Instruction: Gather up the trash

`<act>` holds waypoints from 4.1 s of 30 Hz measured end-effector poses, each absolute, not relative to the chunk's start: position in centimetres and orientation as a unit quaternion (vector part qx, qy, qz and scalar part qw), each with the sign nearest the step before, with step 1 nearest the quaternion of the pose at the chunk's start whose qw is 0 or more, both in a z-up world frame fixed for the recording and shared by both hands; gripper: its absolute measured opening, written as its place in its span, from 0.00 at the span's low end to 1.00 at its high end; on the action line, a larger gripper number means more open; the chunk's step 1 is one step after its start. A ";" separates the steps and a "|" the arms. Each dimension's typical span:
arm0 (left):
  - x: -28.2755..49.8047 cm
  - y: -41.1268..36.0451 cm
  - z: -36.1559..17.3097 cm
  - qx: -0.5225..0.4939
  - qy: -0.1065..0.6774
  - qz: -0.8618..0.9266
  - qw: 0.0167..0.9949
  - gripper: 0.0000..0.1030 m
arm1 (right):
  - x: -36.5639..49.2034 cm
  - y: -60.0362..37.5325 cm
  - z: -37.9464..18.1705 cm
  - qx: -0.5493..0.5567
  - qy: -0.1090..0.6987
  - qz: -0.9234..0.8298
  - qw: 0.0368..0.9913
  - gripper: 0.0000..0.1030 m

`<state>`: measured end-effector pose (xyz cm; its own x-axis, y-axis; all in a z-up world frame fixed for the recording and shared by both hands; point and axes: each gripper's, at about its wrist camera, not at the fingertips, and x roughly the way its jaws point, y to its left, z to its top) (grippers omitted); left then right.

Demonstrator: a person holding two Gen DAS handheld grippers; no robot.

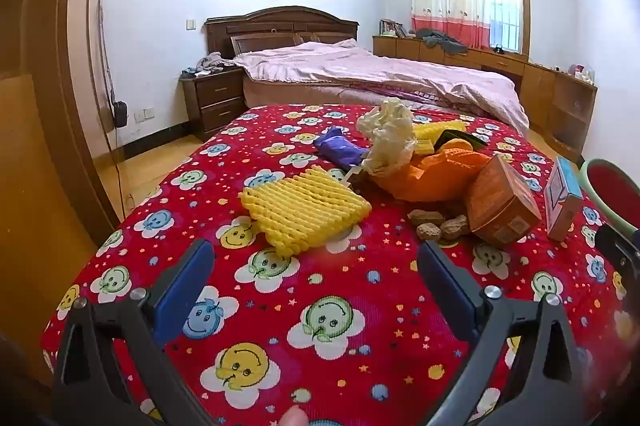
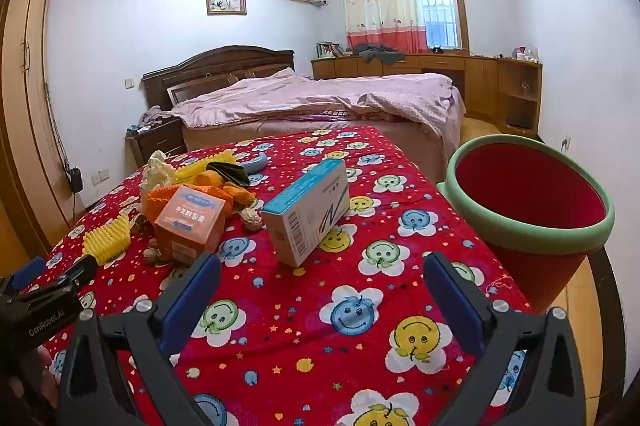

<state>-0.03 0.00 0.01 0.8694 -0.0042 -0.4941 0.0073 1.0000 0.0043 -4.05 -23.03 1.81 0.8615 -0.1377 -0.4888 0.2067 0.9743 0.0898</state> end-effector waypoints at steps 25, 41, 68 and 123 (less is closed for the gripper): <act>0.0 0.1 0.6 0.000 0.254 0.000 0.967 0.97 | -4.0 -23.0 1.8 0.067 0.248 -0.090 0.962 1.00; -0.1 0.1 0.6 -0.001 0.252 -0.001 0.968 0.97 | -4.0 -23.1 1.8 0.067 0.248 -0.090 0.962 1.00; -0.2 0.1 0.4 -0.001 0.250 -0.001 0.968 0.97 | -4.0 -23.1 1.8 0.067 0.248 -0.090 0.962 1.00; 9.1 1.7 1.4 0.005 0.390 -0.029 0.921 0.97 | -0.8 -24.3 3.7 0.094 0.314 -0.071 0.942 1.00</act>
